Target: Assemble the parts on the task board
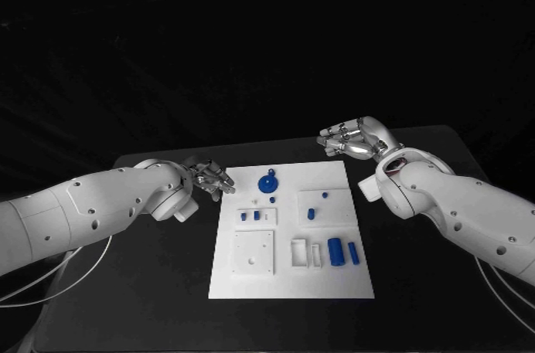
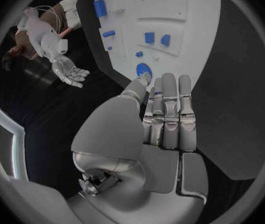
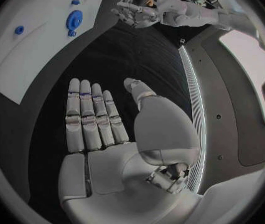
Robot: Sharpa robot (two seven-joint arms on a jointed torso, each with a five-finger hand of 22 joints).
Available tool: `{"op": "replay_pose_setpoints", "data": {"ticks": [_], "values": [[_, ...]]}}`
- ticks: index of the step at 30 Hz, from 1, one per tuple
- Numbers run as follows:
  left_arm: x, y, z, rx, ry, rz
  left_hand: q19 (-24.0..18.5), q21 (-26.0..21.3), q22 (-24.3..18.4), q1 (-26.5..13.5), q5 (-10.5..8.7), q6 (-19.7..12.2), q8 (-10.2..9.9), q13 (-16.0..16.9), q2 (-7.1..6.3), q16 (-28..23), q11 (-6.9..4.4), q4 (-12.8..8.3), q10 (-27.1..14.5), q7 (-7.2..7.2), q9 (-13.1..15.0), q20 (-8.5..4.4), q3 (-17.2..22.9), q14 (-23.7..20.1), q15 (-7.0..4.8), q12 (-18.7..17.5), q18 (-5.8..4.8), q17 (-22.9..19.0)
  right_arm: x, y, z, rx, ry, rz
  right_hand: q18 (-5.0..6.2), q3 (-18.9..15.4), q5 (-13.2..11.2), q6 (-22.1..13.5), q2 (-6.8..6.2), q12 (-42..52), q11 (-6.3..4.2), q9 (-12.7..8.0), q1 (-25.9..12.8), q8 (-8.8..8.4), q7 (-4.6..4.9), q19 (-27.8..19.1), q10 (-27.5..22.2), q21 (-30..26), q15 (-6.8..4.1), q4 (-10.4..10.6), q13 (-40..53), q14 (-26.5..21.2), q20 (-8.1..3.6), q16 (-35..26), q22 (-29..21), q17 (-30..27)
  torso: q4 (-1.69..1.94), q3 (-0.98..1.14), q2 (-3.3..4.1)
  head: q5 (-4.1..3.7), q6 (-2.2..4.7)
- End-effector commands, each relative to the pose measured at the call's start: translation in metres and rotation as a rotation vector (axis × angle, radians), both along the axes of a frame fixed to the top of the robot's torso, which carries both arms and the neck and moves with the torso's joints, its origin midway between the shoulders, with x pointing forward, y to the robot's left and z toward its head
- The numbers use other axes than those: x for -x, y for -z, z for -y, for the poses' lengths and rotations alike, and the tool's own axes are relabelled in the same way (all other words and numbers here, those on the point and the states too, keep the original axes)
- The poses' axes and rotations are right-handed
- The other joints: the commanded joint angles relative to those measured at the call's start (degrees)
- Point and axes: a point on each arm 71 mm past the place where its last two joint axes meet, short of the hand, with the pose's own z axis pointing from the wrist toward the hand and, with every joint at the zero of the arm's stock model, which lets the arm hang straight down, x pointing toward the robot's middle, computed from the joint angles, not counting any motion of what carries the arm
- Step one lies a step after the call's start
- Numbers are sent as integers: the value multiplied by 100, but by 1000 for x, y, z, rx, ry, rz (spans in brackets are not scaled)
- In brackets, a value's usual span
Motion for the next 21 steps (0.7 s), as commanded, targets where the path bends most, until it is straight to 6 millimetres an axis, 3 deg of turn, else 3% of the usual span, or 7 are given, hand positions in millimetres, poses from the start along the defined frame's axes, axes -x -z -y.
{"op": "replay_pose_setpoints", "data": {"ticks": [1,5,9,11,13,15,21], "values": [[-2,-17,23,8,161,249,-105,3,193,61,-349,296,-281,-8,53,-212,44,-196,5,-22,11,27,105,-4,28,-149,136,-129,0,0,-1,-1,-13,2,79,-3,25,-32,9,-37,-17,2,38,-3,-8,-32,-31,-22,-2,-11,-8,-42,2,-23,-6,-9,-1,-1,5,-12,34],[4,-17,48,-113,325,394,-116,84,487,177,-737,617,-619,-13,164,-251,68,-367,-28,-43,33,22,61,123,22,-234,190,-151,0,1,-1,-2,-11,2,80,7,25,-18,13,-37,-16,3,36,-2,-9,-29,-30,-20,-2,-11,-8,-38,0,-23,-6,-9,-5,-6,11,-19,73],[6,-13,64,-191,408,468,18,189,551,155,-496,551,-806,-18,84,-124,120,-496,-179,-27,29,12,53,277,10,-243,258,-87,0,1,-2,-4,-10,2,80,7,25,-18,13,-37,-16,3,36,-2,-9,-29,-30,-20,-2,-11,-8,-38,0,-23,-6,-9,-3,-2,5,-21,95],[6,-9,71,-227,434,497,110,367,571,132,31,647,-794,-17,53,29,141,-569,-214,11,50,-19,103,313,-3,-241,296,-6,-1,1,-2,-4,-10,2,80,7,25,-18,13,-37,-16,3,36,-2,-9,-29,-30,-20,-2,-11,-8,-38,0,-23,-6,-9,-2,-2,7,-23,109],[5,-7,78,-258,458,516,-21,726,569,28,294,575,-792,-13,-7,151,156,-738,-330,15,43,-10,285,235,14,-233,343,61,0,1,-3,-5,-11,2,80,7,25,-18,13,-37,-16,3,36,-2,-9,-29,-30,-20,-2,-11,-8,-38,0,-23,-6,-9,-2,1,7,-32,123],[5,-4,83,-279,476,531,-126,1062,566,-87,329,514,-797,-15,-36,293,194,-788,-371,15,42,11,426,223,16,-236,368,123,0,1,-4,-6,-12,2,80,20,36,-21,9,-37,-16,3,35,-3,-9,-28,-29,-21,-1,-16,-8,-37,0,-23,-6,-9,-7,5,9,-37,137],[4,5,102,-358,560,567,-262,997,370,-266,-164,194,-806,-19,-360,319,277,-676,-758,-121,35,130,328,51,96,-245,348,85,0,1,-5,-8,-15,2,79,25,47,-22,5,-38,-15,2,31,-3,-8,-29,-31,-21,-1,-17,-8,-36,1,-23,-6,-9,-12,6,15,-39,151]]}}
